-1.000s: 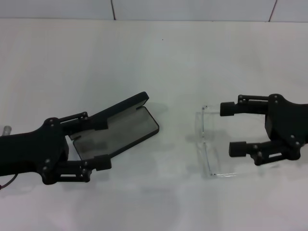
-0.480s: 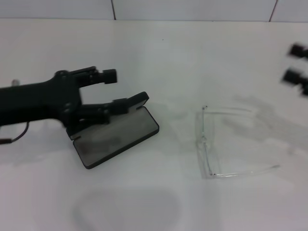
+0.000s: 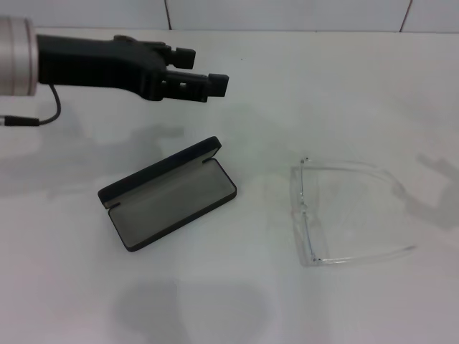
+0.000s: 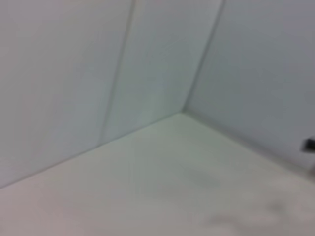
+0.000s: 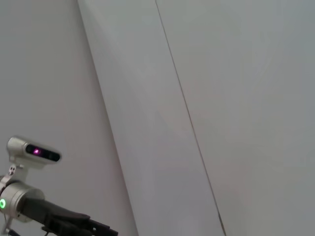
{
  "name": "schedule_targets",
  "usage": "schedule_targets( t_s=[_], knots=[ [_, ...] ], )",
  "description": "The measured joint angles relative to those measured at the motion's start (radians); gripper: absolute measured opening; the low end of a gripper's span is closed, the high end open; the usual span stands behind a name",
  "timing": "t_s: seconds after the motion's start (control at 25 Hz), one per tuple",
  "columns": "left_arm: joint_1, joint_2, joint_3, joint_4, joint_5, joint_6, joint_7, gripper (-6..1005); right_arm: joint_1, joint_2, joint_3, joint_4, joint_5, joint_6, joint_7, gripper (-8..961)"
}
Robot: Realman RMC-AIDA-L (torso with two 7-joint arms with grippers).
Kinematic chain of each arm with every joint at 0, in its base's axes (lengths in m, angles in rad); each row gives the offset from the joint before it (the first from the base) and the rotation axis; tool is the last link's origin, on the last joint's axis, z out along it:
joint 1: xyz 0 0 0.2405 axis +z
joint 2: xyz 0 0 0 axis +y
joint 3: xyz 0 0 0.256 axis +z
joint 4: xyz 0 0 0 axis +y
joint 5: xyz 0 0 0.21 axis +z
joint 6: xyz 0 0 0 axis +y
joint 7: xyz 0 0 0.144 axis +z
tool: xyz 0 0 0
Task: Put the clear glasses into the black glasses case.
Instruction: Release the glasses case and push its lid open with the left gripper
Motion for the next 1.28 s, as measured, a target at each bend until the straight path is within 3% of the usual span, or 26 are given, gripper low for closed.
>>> schedule_targets(
  t_s=[0.08, 0.16, 0.36, 0.48, 0.96, 1.04, 1.28],
  knots=[
    [-0.002, 0.001, 0.054, 0.073, 0.087, -0.019, -0.089, 866, -0.006, -0.002, 0.004, 0.008, -0.003, -0.004, -0.01, 857],
    [-0.017, 0.001, 0.171, 0.15, 0.262, -0.027, -0.206, 864, -0.012, -0.003, 0.005, 0.016, -0.006, -0.004, -0.022, 858],
    [-0.052, -0.002, 0.368, 0.163, 0.502, -0.051, -0.331, 861, -0.007, -0.004, 0.005, 0.043, -0.01, 0.004, -0.061, 858],
    [-0.066, -0.002, 0.433, 0.14, 0.561, -0.078, -0.356, 862, -0.004, -0.004, 0.005, 0.051, -0.01, 0.008, -0.073, 858],
    [-0.13, -0.001, 0.464, 0.012, 0.639, -0.088, -0.365, 793, 0.014, -0.011, 0.006, 0.077, -0.01, 0.031, -0.093, 857],
    [-0.139, -0.002, 0.471, -0.006, 0.677, -0.092, -0.37, 709, 0.018, -0.012, 0.005, 0.083, -0.01, 0.035, -0.101, 858],
    [-0.161, -0.003, 0.499, -0.05, 0.728, -0.112, -0.38, 711, 0.021, -0.014, 0.005, 0.087, -0.008, 0.045, -0.114, 858]
  ],
)
